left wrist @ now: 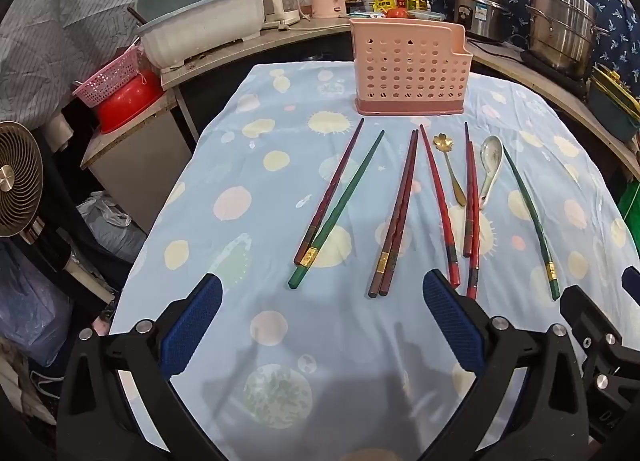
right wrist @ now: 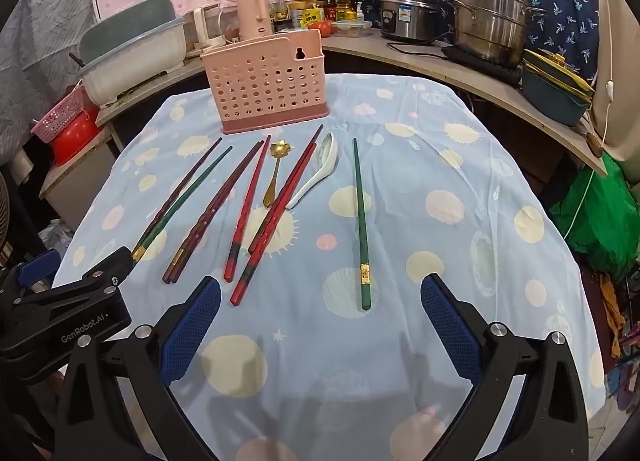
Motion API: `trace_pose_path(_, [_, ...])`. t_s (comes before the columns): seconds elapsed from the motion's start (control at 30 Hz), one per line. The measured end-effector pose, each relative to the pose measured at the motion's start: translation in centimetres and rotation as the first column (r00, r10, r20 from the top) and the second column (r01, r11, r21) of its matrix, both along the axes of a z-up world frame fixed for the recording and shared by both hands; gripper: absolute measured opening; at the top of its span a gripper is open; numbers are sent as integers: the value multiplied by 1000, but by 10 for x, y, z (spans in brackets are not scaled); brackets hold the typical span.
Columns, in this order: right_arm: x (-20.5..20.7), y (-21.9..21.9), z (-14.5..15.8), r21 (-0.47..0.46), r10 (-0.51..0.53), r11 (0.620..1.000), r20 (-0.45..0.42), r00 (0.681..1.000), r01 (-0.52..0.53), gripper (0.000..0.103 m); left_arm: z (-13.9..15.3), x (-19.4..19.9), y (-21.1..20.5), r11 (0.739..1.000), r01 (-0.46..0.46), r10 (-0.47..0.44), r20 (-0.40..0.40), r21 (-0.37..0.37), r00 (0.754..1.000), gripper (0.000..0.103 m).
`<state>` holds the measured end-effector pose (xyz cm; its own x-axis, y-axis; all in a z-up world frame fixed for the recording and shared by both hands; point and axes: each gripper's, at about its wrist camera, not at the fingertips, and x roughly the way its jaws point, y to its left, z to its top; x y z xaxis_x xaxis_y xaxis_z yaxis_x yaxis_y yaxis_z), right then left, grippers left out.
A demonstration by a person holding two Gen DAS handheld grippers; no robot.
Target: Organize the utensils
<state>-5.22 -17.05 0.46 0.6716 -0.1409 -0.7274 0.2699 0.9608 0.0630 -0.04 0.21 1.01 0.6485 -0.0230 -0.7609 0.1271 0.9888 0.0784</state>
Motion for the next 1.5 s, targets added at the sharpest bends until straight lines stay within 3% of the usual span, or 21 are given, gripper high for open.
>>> trace_pose_path(1.5, [-1,2,2,3,1,1000,18,1000,-1,96,2,1,2,1000,-6,6,1,2,1000,96])
